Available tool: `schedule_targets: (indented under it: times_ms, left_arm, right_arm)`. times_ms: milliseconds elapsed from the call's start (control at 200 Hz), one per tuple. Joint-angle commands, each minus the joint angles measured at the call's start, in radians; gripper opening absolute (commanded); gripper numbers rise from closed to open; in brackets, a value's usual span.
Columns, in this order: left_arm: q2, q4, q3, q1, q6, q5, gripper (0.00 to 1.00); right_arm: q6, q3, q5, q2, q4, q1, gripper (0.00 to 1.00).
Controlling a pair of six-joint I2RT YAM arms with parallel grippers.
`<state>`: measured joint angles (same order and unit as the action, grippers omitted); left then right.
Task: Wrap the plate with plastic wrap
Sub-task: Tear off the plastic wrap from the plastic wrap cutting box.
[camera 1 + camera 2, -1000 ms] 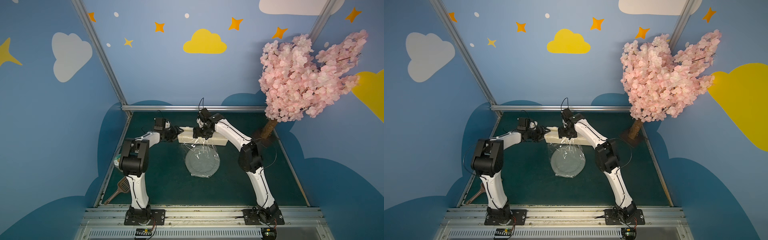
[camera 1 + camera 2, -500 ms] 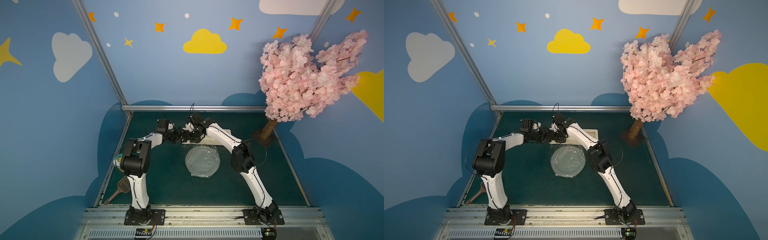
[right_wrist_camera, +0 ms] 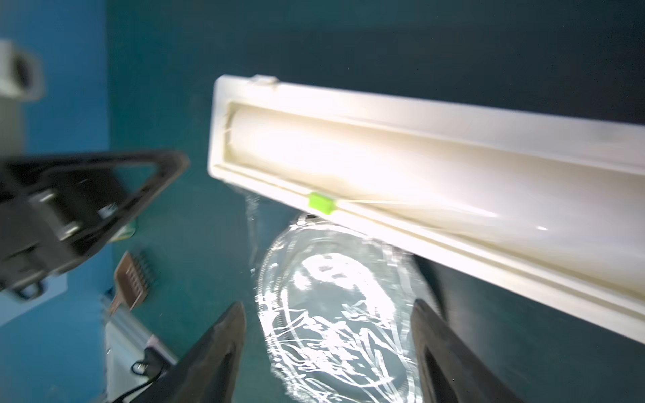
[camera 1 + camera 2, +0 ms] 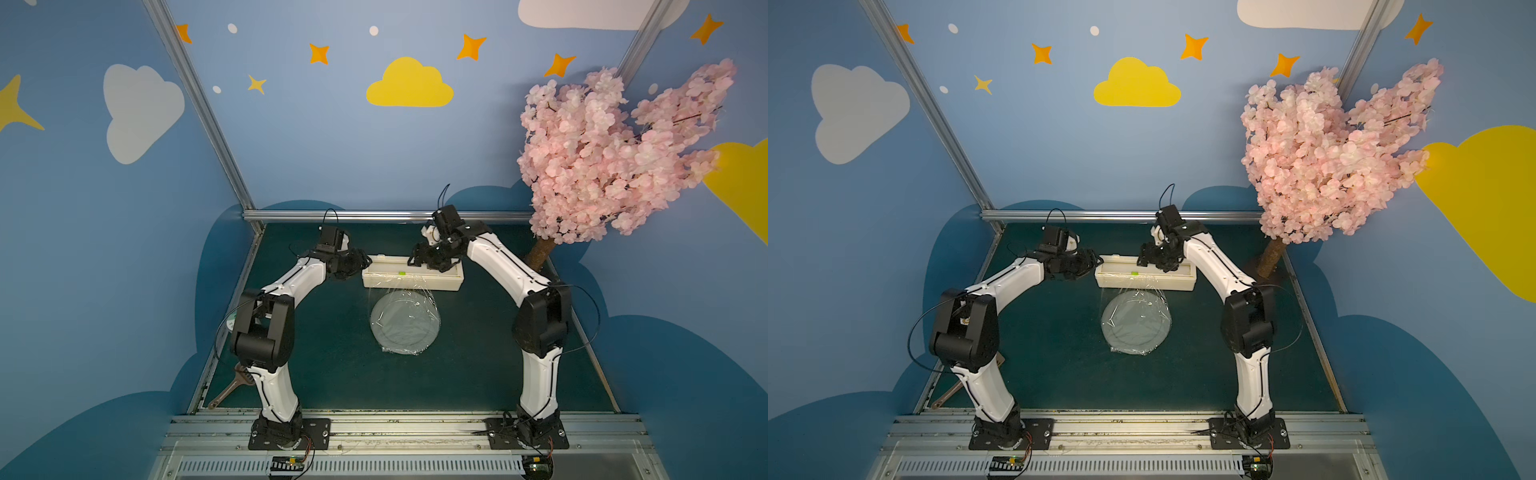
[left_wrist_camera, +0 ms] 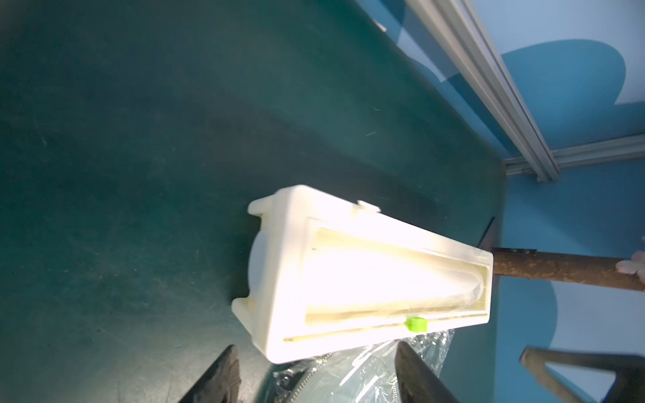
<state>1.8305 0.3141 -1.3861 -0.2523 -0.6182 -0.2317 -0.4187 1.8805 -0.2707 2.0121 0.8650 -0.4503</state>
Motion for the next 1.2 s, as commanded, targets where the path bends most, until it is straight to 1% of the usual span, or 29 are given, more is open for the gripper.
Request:
schedule_targets:
  times_ms: [0,115,255,380,521,671,1001,1196]
  left_arm:
    - [0.003,0.141,-0.080,-0.092,0.091,0.165,0.71]
    - [0.077,0.215,-0.187,-0.171,0.137,0.226,0.73]
    - [0.193,0.332,-0.344,-0.239,0.211,0.276,0.73]
    - [0.287,0.448,-0.473,-0.281,0.290,0.319,0.72]
    - [0.369,0.573,-0.601,-0.297,0.337,0.344,0.71]
    - [0.407,0.626,-0.653,-0.304,0.356,0.397,0.70]
    - [0.460,0.710,-0.738,-0.304,0.337,0.482,0.68]
    - [0.475,0.721,-0.765,-0.304,0.338,0.497,0.68]
  right_arm:
    - [0.017,-0.076,0.063,0.013,0.012,0.086,0.75]
    - [0.020,-0.083,0.076,0.036,0.035,0.148,0.75]
    - [0.037,-0.074,0.099,0.061,0.050,0.172,0.75]
    - [0.052,-0.073,0.114,0.075,0.057,0.177,0.75]
    - [0.057,-0.090,0.114,0.081,0.046,0.178,0.75]
    - [0.059,-0.093,0.107,0.095,0.039,0.177,0.74]
    - [0.066,-0.107,0.123,0.109,0.034,0.177,0.74]
    - [0.064,-0.129,0.120,0.125,0.017,0.181,0.74]
